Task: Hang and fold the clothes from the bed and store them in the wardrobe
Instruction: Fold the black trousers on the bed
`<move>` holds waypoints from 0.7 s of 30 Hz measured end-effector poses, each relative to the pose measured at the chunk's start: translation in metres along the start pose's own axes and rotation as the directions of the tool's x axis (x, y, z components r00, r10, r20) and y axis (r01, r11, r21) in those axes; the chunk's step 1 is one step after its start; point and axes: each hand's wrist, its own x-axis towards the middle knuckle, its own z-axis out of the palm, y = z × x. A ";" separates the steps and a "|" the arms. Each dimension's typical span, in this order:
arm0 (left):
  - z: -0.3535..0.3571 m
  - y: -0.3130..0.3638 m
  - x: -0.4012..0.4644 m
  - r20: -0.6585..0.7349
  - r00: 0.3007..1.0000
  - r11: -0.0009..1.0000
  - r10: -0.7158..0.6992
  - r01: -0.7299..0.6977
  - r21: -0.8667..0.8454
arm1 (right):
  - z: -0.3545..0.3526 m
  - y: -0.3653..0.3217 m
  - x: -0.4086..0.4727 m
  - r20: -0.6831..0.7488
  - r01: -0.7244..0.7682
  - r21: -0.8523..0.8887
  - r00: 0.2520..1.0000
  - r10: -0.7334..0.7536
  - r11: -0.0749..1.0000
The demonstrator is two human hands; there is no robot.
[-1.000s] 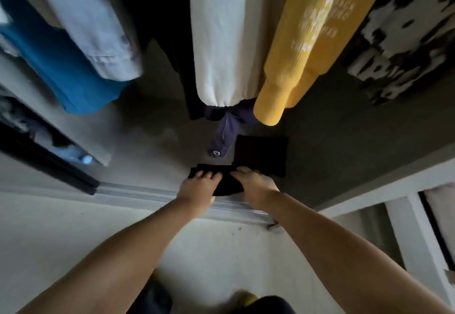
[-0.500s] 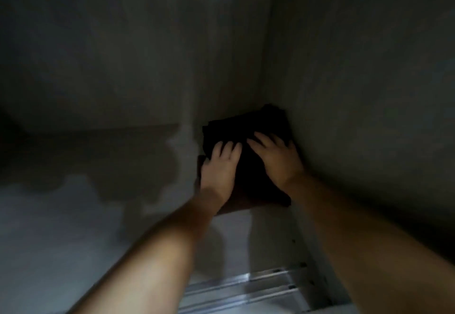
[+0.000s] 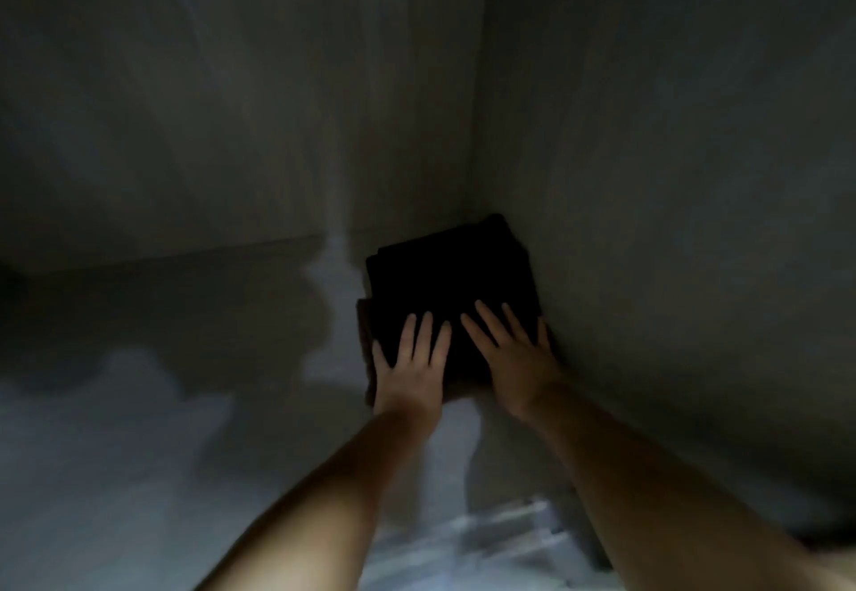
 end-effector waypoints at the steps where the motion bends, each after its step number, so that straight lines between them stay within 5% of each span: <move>1: -0.008 -0.002 -0.004 0.117 0.993 1.000 -0.011 0.011 0.006 | -0.009 -0.003 -0.003 0.058 -0.018 -0.027 0.998 0.019 0.999; 9: -0.144 0.026 -0.099 0.346 0.934 0.995 0.089 -0.100 0.014 | -0.123 -0.035 -0.108 0.336 -0.067 0.049 0.941 0.047 0.997; 21: -0.429 0.081 -0.193 0.384 0.914 0.988 0.133 -0.089 -0.129 | -0.378 -0.050 -0.247 0.408 -0.275 0.188 0.895 0.180 0.943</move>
